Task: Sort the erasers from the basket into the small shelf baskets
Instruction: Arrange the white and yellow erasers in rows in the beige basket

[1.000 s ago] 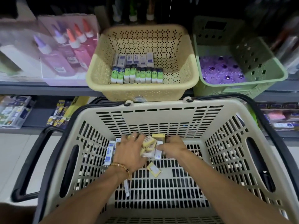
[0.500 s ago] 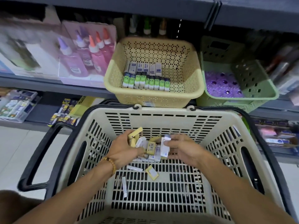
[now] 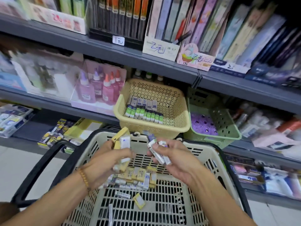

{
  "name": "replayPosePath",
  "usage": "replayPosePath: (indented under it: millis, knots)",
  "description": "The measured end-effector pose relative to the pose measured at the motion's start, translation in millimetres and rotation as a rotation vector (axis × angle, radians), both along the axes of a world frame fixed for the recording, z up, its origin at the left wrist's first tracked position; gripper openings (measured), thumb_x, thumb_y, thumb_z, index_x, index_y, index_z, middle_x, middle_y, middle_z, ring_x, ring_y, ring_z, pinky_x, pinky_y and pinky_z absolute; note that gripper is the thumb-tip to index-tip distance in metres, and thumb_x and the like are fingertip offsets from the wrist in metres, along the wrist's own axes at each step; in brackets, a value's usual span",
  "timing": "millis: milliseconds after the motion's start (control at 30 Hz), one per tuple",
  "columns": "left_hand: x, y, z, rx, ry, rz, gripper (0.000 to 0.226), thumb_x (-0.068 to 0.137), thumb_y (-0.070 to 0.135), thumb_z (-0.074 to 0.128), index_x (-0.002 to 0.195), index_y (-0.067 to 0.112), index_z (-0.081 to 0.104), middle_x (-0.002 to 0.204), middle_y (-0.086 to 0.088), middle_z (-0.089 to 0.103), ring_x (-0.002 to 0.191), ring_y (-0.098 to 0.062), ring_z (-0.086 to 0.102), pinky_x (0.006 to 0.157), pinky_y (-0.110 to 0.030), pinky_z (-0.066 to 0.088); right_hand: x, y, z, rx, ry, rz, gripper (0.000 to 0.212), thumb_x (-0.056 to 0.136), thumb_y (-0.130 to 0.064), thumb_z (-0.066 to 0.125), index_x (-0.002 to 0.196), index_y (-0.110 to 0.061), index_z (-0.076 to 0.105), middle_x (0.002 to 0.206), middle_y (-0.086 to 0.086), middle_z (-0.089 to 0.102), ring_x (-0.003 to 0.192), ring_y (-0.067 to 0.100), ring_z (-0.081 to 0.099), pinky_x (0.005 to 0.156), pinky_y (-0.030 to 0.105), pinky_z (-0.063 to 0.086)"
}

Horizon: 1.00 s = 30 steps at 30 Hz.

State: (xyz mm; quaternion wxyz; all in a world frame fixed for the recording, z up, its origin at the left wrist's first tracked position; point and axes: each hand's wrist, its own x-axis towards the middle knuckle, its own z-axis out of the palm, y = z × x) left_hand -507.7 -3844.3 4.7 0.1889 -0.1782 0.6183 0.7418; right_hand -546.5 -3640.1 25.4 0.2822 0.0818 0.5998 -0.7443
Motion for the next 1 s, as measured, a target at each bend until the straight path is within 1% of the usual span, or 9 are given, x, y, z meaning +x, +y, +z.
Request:
replayPosePath:
  millis: [67, 167, 267, 400, 533, 633, 733, 867, 1000]
  knots:
    - [-3.9, -7.1, 14.5, 0.041, 0.033, 0.01, 0.081, 0.049, 0.012, 0.082, 0.122, 0.008, 0.048, 0.114, -0.015, 0.067, 0.107, -0.032, 0.062, 0.08, -0.048, 0.055, -11.3, -5.0, 17.1, -0.02, 0.071, -0.054, 0.032, 0.077, 0.001, 0.07, 0.108, -0.004, 0.065, 0.091, 0.013, 0.076, 0.08, 0.023, 0.074, 0.057, 0.025, 0.056]
    - [-14.6, -16.3, 32.8, 0.066, 0.122, 0.048, 0.057, 0.057, 0.001, 0.08, 0.107, 0.017, 0.058, 0.103, -0.017, 0.071, 0.099, -0.032, 0.065, 0.077, -0.044, 0.053, -37.4, -12.7, 41.3, 0.021, 0.187, -0.126, 0.028, 0.075, 0.002, 0.073, 0.102, -0.003, 0.066, 0.087, 0.014, 0.075, 0.071, 0.02, 0.073, 0.055, 0.024, 0.056]
    - [-31.0, -25.1, 44.8, 0.078, 0.189, 0.071, 0.069, 0.043, 0.007, 0.085, 0.107, 0.018, 0.06, 0.095, -0.013, 0.073, 0.095, -0.031, 0.066, 0.083, -0.048, 0.053, -73.8, -22.4, 50.3, 0.208, 0.267, -0.202, 0.018, 0.083, 0.006, 0.07, 0.098, -0.001, 0.065, 0.088, 0.016, 0.07, 0.067, 0.02, 0.069, 0.052, 0.023, 0.055]
    - [-57.4, -34.9, 48.4, 0.132, 0.225, 0.121, 0.071, 0.049, 0.009, 0.082, 0.115, 0.011, 0.059, 0.099, -0.015, 0.072, 0.095, -0.035, 0.067, 0.078, -0.049, 0.053, -123.7, -29.5, 37.6, 0.384, 0.238, -0.233, 0.01, 0.087, 0.005, 0.067, 0.095, -0.001, 0.065, 0.081, 0.013, 0.07, 0.058, 0.018, 0.068, 0.045, 0.02, 0.05]
    - [-70.0, -40.7, 47.7, 0.132, 0.224, 0.131, 0.063, 0.044, 0.016, 0.08, 0.105, 0.014, 0.064, 0.095, -0.014, 0.073, 0.093, -0.033, 0.067, 0.079, -0.047, 0.052, -163.8, -28.2, 13.5, 0.593, 0.172, -0.227, 0.007, 0.086, -0.002, 0.069, 0.082, -0.007, 0.07, 0.075, 0.007, 0.073, 0.061, 0.017, 0.063, 0.046, 0.022, 0.044]
    - [-71.5, -41.9, 53.5, 0.105, 0.255, 0.103, 0.059, 0.04, 0.022, 0.082, 0.097, 0.022, 0.067, 0.095, -0.007, 0.075, 0.098, -0.027, 0.069, 0.091, -0.045, 0.049, -181.3, -31.7, 1.7, 0.65, 0.112, -0.178, 0.012, 0.094, -0.01, 0.061, 0.084, -0.009, 0.069, 0.076, 0.006, 0.073, 0.067, 0.015, 0.06, 0.052, 0.02, 0.042]
    - [-72.5, -41.5, 56.6, 0.09, 0.273, 0.099, 0.07, 0.036, 0.026, 0.083, 0.104, 0.022, 0.065, 0.096, -0.005, 0.075, 0.101, -0.027, 0.068, 0.095, -0.045, 0.046, -191.0, -38.2, -6.7, 0.685, 0.104, -0.157, 0.017, 0.099, -0.017, 0.055, 0.087, -0.014, 0.067, 0.08, 0.005, 0.069, 0.068, 0.015, 0.059, 0.053, 0.019, 0.041]
    - [-71.3, -44.2, 54.7, 0.12, 0.249, 0.124, 0.068, 0.042, 0.018, 0.082, 0.108, 0.016, 0.064, 0.101, -0.013, 0.073, 0.104, -0.033, 0.065, 0.089, -0.045, 0.048, -186.5, -36.9, -2.6, 1.17, 0.166, 0.215, 0.033, 0.104, -0.025, 0.045, 0.073, -0.02, 0.057, 0.08, 0.001, 0.067, 0.061, 0.011, 0.056, 0.062, 0.02, 0.043]
    - [-69.9, -45.3, 55.7, 0.167, 0.242, 0.126, 0.065, 0.046, 0.015, 0.08, 0.109, 0.012, 0.064, 0.105, -0.019, 0.07, 0.099, -0.032, 0.065, 0.077, -0.042, 0.051, -179.9, -29.3, 0.0, 1.145, 0.169, 0.295, 0.02, 0.097, -0.026, 0.059, 0.087, -0.011, 0.068, 0.068, 0.004, 0.072, 0.058, 0.013, 0.064, 0.068, 0.028, 0.055]
